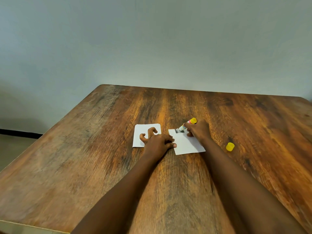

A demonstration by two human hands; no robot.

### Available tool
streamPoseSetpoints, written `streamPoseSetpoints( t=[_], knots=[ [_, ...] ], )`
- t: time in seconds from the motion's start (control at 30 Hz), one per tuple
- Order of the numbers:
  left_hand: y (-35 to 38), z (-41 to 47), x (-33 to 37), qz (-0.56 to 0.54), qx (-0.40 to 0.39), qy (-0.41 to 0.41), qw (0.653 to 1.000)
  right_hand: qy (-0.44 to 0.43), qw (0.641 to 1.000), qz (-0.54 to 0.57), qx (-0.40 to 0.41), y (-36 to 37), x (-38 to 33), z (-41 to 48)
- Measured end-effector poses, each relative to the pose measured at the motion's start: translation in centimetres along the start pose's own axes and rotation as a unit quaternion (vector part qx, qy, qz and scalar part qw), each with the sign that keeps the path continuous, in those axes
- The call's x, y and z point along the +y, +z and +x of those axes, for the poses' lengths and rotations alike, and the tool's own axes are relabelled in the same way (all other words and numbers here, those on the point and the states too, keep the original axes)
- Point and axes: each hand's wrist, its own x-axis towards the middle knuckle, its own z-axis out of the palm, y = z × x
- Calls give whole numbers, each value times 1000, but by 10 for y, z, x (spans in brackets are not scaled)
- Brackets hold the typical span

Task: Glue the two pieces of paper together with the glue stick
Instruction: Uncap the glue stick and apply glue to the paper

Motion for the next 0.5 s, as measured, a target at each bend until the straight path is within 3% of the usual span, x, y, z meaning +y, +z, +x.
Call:
streamPoseSetpoints(
  t=[0.17,0.5],
  knots=[
    [-2,-1,2,-2,-9,-3,1000,11,1000,8,18,-6,6,3],
    [5,2,3,110,-32,37,993,22,999,8,47,-21,16,7]
  ],
)
